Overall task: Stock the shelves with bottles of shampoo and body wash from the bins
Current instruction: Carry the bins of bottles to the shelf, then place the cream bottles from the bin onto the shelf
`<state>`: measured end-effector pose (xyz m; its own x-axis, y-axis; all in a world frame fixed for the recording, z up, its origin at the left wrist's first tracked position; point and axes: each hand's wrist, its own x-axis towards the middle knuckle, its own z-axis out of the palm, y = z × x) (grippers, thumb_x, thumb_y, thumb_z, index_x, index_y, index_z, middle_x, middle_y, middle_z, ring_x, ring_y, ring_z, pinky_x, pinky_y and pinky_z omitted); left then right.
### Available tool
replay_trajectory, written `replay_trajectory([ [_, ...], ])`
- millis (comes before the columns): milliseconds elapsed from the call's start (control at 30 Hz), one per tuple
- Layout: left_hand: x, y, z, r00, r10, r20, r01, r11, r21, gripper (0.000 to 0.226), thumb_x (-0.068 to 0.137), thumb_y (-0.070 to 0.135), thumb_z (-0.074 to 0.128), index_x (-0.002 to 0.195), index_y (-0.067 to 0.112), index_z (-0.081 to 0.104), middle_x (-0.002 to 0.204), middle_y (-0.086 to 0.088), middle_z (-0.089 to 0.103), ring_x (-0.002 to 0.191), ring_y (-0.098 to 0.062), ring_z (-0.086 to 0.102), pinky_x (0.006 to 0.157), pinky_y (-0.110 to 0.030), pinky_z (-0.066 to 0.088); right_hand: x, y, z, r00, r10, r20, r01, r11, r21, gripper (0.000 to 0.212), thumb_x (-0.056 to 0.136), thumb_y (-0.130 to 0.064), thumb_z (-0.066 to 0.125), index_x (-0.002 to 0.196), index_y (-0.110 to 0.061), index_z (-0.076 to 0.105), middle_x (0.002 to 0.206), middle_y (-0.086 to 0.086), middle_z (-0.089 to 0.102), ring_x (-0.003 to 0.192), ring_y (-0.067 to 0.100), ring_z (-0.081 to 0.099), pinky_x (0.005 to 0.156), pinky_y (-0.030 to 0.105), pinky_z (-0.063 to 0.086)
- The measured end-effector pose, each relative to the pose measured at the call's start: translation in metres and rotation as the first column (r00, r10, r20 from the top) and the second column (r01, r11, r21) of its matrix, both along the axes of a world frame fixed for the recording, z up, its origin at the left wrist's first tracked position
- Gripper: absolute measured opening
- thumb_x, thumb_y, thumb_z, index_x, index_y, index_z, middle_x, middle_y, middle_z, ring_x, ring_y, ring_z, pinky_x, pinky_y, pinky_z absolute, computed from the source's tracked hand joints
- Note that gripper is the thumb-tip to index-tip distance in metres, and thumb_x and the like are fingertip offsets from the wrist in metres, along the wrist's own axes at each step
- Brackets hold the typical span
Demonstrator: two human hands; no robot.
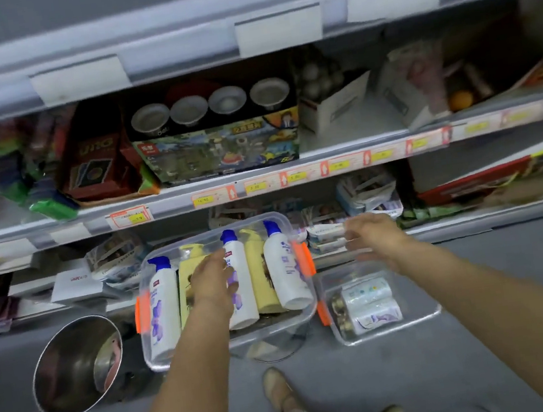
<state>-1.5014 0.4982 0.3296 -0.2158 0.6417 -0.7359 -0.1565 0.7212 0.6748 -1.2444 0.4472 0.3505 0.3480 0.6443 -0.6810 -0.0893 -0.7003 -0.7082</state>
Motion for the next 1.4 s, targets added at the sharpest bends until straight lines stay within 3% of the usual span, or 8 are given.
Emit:
replay_trajectory([
  [100,0.050,-0.015,0.029,0.992,0.003,0.124,-0.007,0.999,0.038,0.020,0.100,0.026,0.056,0.117,0.016,0.060,0.132,-0.008,0.060,0.118,-0.023,0.059,0.095,-0.040,0.050,0.037,-0.024,0.023,0.996,-0.076,-0.047,0.079,0.995,0.063,0.007,0.098,-0.019,0.057,0.095,-0.016,0.061,0.092,0.009,0.062,0.079,0.022,0.063,0.072,0.037,0.050],
  [167,0.080,-0.024,0.045,0.983,-0.040,0.179,0.026,0.997,0.079,0.016,0.102,0.027,0.054,0.113,0.017,0.059,0.133,-0.008,0.061,0.117,-0.023,0.060,0.098,-0.042,0.050,0.063,-0.040,0.039,0.988,-0.138,-0.072,0.146,0.982,0.122,0.006,0.100,-0.018,0.055,0.101,-0.014,0.060,0.097,0.012,0.063,0.077,0.023,0.063,0.071,0.036,0.051],
  [300,0.140,-0.043,0.070,0.944,-0.127,0.304,0.090,0.987,0.130,0.041,0.103,0.031,0.052,0.141,0.016,0.049,0.136,-0.009,0.060,0.108,-0.021,0.062,0.098,-0.041,0.049,0.115,-0.079,0.066,0.959,-0.259,-0.115,0.279,0.936,0.217,0.015,0.100,-0.018,0.054,0.112,-0.011,0.060,0.104,0.013,0.066,0.088,0.027,0.066,0.091,0.047,0.053],
  [433,0.211,-0.064,0.094,0.896,-0.249,0.368,0.180,0.961,0.211,0.039,0.103,0.033,0.050,0.138,0.015,0.049,0.134,-0.008,0.061,0.105,-0.022,0.063,0.093,-0.041,0.048,0.170,-0.125,0.088,0.912,-0.375,-0.165,0.408,0.861,0.302,0.026,0.101,-0.019,0.054,0.123,-0.008,0.059,0.109,0.015,0.069,0.088,0.024,0.069,0.079,0.038,0.056],
  [667,0.338,-0.111,0.139,0.793,-0.416,0.444,0.330,0.907,0.261,0.030,0.102,0.029,0.052,0.127,0.013,0.053,0.120,-0.009,0.067,0.107,-0.024,0.065,0.102,-0.044,0.048,0.268,-0.218,0.123,0.764,-0.596,-0.246,0.638,0.644,0.421,0.024,0.100,-0.020,0.056,0.119,-0.009,0.063,0.100,0.011,0.072,0.084,0.023,0.071,0.064,0.032,0.055],
  [867,0.441,-0.139,0.150,0.668,-0.550,0.501,0.480,0.833,0.275,0.023,0.101,0.033,0.053,0.117,0.016,0.056,0.112,-0.007,0.071,0.102,-0.022,0.067,0.087,-0.041,0.053,0.338,-0.284,0.140,0.645,-0.716,-0.268,0.727,0.467,0.503,0.015,0.100,-0.019,0.053,0.107,-0.012,0.065,0.098,0.011,0.070,0.086,0.024,0.068,0.080,0.038,0.054],
  [1067,0.560,-0.171,0.153,0.541,-0.666,0.515,0.627,0.727,0.281,0.018,0.099,0.034,0.055,0.107,0.018,0.058,0.115,-0.006,0.071,0.099,-0.022,0.068,0.085,-0.040,0.053,0.419,-0.330,0.138,0.510,-0.811,-0.287,0.789,0.307,0.533,0.016,0.099,-0.019,0.055,0.112,-0.011,0.061,0.093,0.008,0.071,0.082,0.022,0.069,0.075,0.036,0.054],
  [1400,0.775,-0.153,0.156,0.484,-0.731,0.481,0.701,0.653,0.288,0.024,0.101,0.032,0.051,0.118,0.015,0.058,0.112,-0.008,0.070,0.100,-0.023,0.066,0.086,-0.039,0.052,0.623,-0.349,0.137,0.357,-0.882,-0.306,0.844,0.164,0.511,0.011,0.099,-0.018,0.054,0.095,-0.015,0.064,0.089,0.007,0.070,0.079,0.022,0.068,0.075,0.036,0.053],
])
